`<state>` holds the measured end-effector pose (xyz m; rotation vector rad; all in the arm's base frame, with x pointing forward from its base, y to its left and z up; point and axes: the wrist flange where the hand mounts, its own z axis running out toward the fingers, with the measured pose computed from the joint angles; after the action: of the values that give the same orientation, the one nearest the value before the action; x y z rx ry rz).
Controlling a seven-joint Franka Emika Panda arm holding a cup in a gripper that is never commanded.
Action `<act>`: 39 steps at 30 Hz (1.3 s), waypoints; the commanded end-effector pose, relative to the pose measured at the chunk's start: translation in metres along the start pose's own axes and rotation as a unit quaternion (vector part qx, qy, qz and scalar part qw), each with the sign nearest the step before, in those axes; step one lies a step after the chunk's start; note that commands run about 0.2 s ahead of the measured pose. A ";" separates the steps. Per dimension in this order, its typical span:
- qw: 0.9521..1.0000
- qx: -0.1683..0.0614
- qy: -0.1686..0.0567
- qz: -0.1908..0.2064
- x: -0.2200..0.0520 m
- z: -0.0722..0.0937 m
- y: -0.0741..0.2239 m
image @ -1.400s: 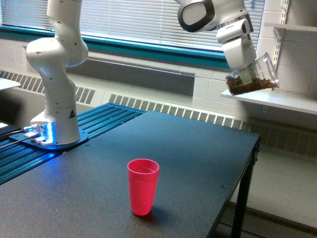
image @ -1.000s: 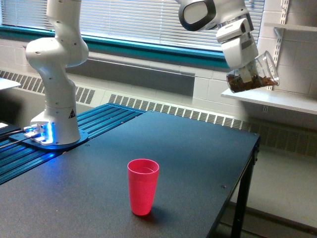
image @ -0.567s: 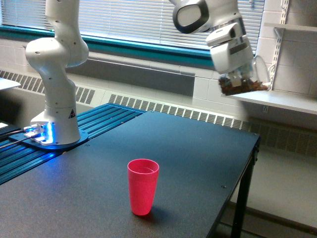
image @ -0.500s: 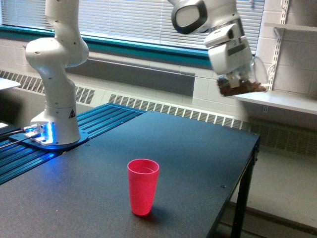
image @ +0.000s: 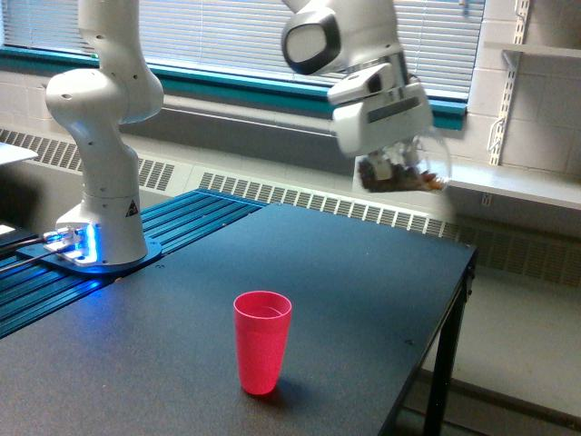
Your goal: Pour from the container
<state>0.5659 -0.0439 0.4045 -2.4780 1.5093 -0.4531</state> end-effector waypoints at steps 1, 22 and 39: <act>0.999 -0.016 -0.002 0.040 0.005 -0.001 0.025; 0.993 -0.063 -0.022 0.095 -0.003 0.015 0.096; 0.989 -0.076 -0.020 0.129 -0.008 0.015 0.134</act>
<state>0.4628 -0.0884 0.3392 -2.3880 1.8247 -0.2217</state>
